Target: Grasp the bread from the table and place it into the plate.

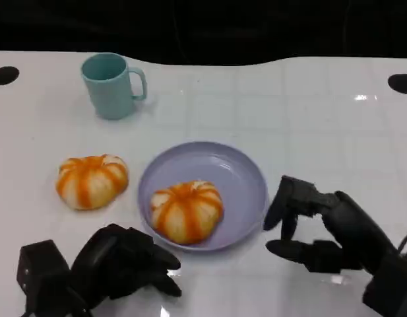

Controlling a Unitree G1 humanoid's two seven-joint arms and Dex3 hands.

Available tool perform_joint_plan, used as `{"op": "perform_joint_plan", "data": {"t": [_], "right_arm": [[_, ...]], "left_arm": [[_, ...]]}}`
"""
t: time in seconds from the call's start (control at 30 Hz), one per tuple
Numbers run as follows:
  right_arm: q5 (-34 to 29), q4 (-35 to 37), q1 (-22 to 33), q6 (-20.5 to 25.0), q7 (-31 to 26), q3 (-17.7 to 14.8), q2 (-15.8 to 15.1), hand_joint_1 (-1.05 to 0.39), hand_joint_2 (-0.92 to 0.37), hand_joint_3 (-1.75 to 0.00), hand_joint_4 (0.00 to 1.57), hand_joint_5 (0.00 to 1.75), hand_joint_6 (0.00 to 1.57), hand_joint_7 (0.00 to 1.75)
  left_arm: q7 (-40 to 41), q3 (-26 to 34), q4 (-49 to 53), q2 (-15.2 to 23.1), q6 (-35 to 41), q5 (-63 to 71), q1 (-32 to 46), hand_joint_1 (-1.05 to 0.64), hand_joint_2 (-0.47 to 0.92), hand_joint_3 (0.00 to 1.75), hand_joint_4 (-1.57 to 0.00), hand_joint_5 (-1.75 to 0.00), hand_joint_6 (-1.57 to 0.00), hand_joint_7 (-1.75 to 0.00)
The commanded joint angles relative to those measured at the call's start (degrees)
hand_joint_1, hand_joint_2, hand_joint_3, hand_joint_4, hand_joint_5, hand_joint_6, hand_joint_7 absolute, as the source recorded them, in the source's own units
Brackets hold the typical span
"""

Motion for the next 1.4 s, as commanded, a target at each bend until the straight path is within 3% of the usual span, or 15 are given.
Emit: {"op": "perform_joint_plan", "data": {"t": [0.03,0.2,0.37,0.63,1.4], "right_arm": [[3.8,-6.1,5.3,5.0,2.6,-1.7,-1.0,-0.53,-0.92,-0.26,0.71,1.75,0.56,1.75],[6.8,-11.9,10.2,10.2,5.1,-2.8,-1.3,-0.49,-0.92,-0.27,0.74,1.75,0.61,1.75],[8.1,-14.5,12.7,12.1,6.8,-3.7,-1.0,-0.47,-0.92,-0.27,0.75,1.75,0.62,1.75],[7.4,-15.1,15.9,9.6,7.0,-4.7,-0.7,-0.46,-0.92,-0.27,0.79,1.75,0.66,1.75],[4.5,-3.7,10.5,0.2,5.4,-6.6,1.9,-0.46,-0.92,-0.29,0.83,1.75,0.66,1.75]], "left_arm": [[0.2,0.0,-0.5,0.7,0.4,-0.3,0.4,-1.05,0.81,0.0,-1.49,-0.36,-1.54,0.0],[0.6,-0.1,-0.1,0.8,-0.7,0.2,0.2,-1.05,0.82,0.01,-1.49,-0.36,-1.54,0.0],[0.6,-0.2,0.0,0.8,-1.1,0.1,0.1,-1.05,0.83,0.0,-1.48,-0.35,-1.53,0.0],[0.2,0.0,0.4,0.7,-1.0,-0.3,-0.2,-1.05,0.82,0.0,-1.47,-0.35,-1.53,0.0],[-0.4,0.5,1.8,1.2,-0.8,-0.7,-1.1,-1.05,0.82,0.0,-1.48,-0.34,-1.53,0.0]]}}
